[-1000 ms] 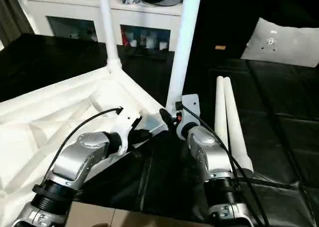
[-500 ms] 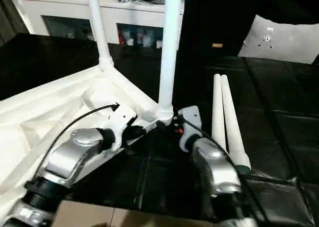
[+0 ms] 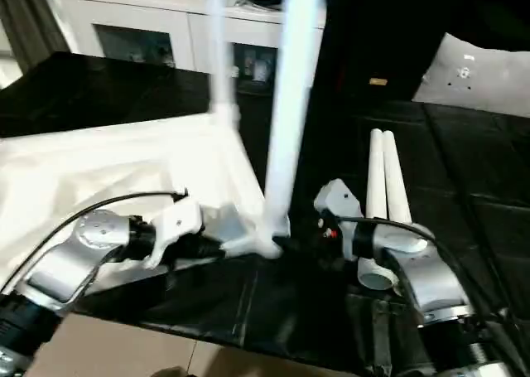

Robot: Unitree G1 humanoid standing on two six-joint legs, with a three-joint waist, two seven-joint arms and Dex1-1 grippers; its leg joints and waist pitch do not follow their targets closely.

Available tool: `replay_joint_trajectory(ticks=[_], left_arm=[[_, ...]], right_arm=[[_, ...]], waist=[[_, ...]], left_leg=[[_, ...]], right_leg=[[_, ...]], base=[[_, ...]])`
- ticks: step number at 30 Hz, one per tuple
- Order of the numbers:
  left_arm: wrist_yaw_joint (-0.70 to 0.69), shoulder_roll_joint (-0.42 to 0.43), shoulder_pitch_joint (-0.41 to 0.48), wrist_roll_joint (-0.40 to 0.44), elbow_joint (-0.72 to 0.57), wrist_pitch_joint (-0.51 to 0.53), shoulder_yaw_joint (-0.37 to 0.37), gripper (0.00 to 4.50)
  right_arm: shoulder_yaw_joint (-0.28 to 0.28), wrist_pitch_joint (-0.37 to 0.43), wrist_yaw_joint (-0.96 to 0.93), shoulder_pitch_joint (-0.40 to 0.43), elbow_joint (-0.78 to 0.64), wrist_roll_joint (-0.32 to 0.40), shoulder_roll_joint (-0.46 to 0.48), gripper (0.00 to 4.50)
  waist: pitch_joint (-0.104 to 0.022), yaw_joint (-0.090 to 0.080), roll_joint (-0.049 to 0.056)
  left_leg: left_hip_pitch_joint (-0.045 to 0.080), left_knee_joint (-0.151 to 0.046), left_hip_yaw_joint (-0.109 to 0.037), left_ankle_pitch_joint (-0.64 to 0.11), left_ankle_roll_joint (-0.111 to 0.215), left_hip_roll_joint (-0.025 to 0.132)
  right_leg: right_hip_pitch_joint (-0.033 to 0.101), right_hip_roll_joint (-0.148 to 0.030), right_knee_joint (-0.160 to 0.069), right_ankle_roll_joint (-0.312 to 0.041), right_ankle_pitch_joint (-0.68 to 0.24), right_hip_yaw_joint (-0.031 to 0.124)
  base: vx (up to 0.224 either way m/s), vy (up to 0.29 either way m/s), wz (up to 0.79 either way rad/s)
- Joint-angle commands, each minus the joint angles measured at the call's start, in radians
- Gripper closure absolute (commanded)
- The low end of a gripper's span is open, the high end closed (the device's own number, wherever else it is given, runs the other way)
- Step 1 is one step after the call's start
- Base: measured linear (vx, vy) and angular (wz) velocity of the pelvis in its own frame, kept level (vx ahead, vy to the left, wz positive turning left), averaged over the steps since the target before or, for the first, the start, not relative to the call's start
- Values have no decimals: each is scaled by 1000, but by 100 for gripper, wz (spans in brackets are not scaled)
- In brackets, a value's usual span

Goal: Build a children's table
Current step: Rotate leg to tighten

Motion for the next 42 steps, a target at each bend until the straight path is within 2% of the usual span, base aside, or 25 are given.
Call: replay_joint_trajectory(ticks=[1, 2, 4, 5, 6, 7, 8, 11, 12, 16, 17, 25, 27, 29, 30, 31, 32, 33, 34, 36, 37, 38, 39, 40, 42], left_arm=[[-43, 0, -12, 3, -22, -35, -33, 450], [-46, 1, -13, 3, -22, -35, -33, 450], [-51, 1, -14, 1, -17, -42, -32, 450], [-51, 2, -13, 1, -16, -45, -30, 450], [-52, 3, -13, 2, -13, -51, -29, 450], [-52, 3, -13, 2, -13, -51, -29, 450], [-56, 5, -12, 2, -8, -60, -27, 450], [-61, 6, -11, 0, -5, -67, -25, 450], [-63, 6, -10, 0, -3, -70, -24, 450], [-66, 7, -9, -1, -2, -71, -22, 450], [-66, 8, -9, -1, -2, -71, -22, 450], [-74, 12, -5, -5, -6, -62, -17, 450], [-71, 9, -2, -11, -10, -48, -13, 450], [-36, -19, 0, -33, -31, 17, 5, 450], [-35, -20, 0, -33, -32, 19, 6, 450], [-27, -24, -1, -35, -34, 32, 9, 450], [26, -61, -6, -48, -55, 100, 28, 450], [47, -75, -8, -50, -62, 122, 34, 450], [53, -79, -9, -50, -64, 129, 36, 450], [133, -129, -22, -44, -76, 205, 57, 450], [133, -129, -22, -44, -76, 205, 57, 450], [227, -197, -38, -33, -79, 285, 87, 450], [263, -225, -45, -34, -79, 315, 100, 450], [263, -225, -45, -34, -79, 315, 100, 450], [375, -317, -72, -40, -66, 366, 144, 450]], right_arm=[[14, -10, 24, -14, -1, -5, -9, 12], [16, -13, 23, -18, 9, -9, -8, 37], [22, -16, 33, -22, 19, -7, -11, 49], [25, -16, 38, -22, 19, -5, -13, 49], [31, -14, 52, -19, 15, -1, -18, 65], [31, -14, 52, -19, 15, -1, -18, 88], [37, -12, 67, -15, 9, 3, -22, 88], [40, -7, 75, -13, 5, 4, -20, 106], [41, -4, 80, -13, 5, 5, -18, 131], [44, -10, 81, -16, 13, 6, -10, 140], [45, -10, 81, -17, 14, 7, -9, 164], [45, 6, 88, -7, 7, 22, 4, 185], [44, 13, 86, 3, 2, 31, 12, 185], [32, 60, 45, 31, -26, 60, 49, 185], [32, 61, 43, 31, -26, 60, 50, 185], [32, 71, 32, 33, -29, 59, 55, 185], [36, 117, -62, 42, -39, 35, 103, 186], [39, 125, -99, 44, -40, 20, 121, 186], [40, 128, -110, 45, -40, 16, 127, 186], [37, 138, -244, 38, -15, -33, 199, 186], [37, 138, -244, 38, -15, -33, 199, 186], [15, 154, -373, 16, 23, -56, 281, 186], [5, 165, -417, 7, 37, -59, 311, 187], [5, 165, -417, 7, 37, -59, 311, 187], [-23, 193, -537, -23, 69, -64, 390, 187]], waist=[[-70, -6, -4], [-69, -6, -3], [-70, -9, -5], [-70, -10, -20], [-69, -11, -13], [-70, -12, -12], [-71, -12, -16], [-72, -12, -19], [-72, -12, -19], [-72, -10, -21], [-72, -10, -21], [-69, -11, -17], [-69, -12, -18], [-68, -10, -12], [-66, -13, -14], [-66, -15, -12], [-64, -16, -3], [-64, -20, -7], [-61, -23, -8], [-54, -33, -7], [-51, -40, -1], [-52, -41, 9], [-54, -49, 4], [-57, -56, 3], [-59, -60, 8]], left_leg=[[12, -69, -19, -188, 55, 61], [13, -69, -19, -191, 52, 61], [11, -68, -20, -194, 46, 60], [10, -68, -20, -184, 49, 59], [11, -68, -19, -186, 48, 60], [13, -68, -20, -188, 46, 61], [13, -69, -20, -191, 45, 62], [12, -68, -19, -182, 49, 62], [12, -68, -19, -180, 49, 61], [10, -67, -17, -166, 53, 60], [11, -67, -17, -167, 53, 60], [11, -69, -19, -180, 49, 60], [12, -69, -19, -183, 49, 60], [13, -69, -20, -191, 45, 61], [12, -71, -20, -199, 42, 62], [14, -72, -21, -216, 35, 60], [16, -73, -23, -230, 28, 60], [16, -74, -22, -232, 22, 61], [19, -75, -25, -258, 13, 59], [25, -74, -27, -309, 0, 53], [30, -74, -30, -346, -10, 50], [34, -72, -33, -360, -16, 50], [39, -71, -34, -363, -20, 49], [33, -73, -38, -358, -19, 49], [30, -74, -36, -337, -7, 51]], right_leg=[[53, -98, -90, -133, -339, 65], [53, -99, -91, -131, -344, 65], [54, -99, -91, -128, -353, 64], [54, -100, -88, -122, -360, 64], [51, -100, -92, -117, -374, 64], [51, -99, -92, -117, -372, 64], [51, -98, -92, -120, -359, 64], [51, -98, -87, -131, -324, 65], [52, -99, -86, -133, -321, 65], [52, -98, -85, -133, -316, 66], [52, -98, -86, -132, -320, 65], [51, -98, -90, -125, -344, 65], [51, -97, -90, -125, -345, 64], [49, -98, -91, -132, -344, 64], [51, -98, -92, -133, -353, 63], [50, -97, -94, -129, -375, 62], [49, -97, -98, -126, -392, 62], [49, -97, -98, -125, -393, 62], [46, -97, -102, -122, -428, 58], [44, -99, -117, -93, -527, 52], [43, -100, -128, -71, -586, 46], [41, -102, -129, -64, -599, 44], [39, -102, -134, -66, -593, 41], [47, -100, -133, -65, -575, 36], [49, -99, -127, -79, -519, 41]], base=[[0, 0, 0], [0, 0, 0], [0, 0, 0], [0, 0, 0], [0, 0, 0], [0, 0, 0], [0, 0, 0], [0, 0, 0], [0, 0, 0], [0, 0, 0], [0, 0, 0], [0, 0, 0], [0, 0, 0], [0, 0, 0], [0, 0, 0], [0, 0, 0], [0, 0, 0], [0, 0, 0], [0, 0, 0], [0, 0, 0], [0, 0, 0], [0, 0, 0], [0, 0, 0], [0, 0, 0], [0, 0, 0]])
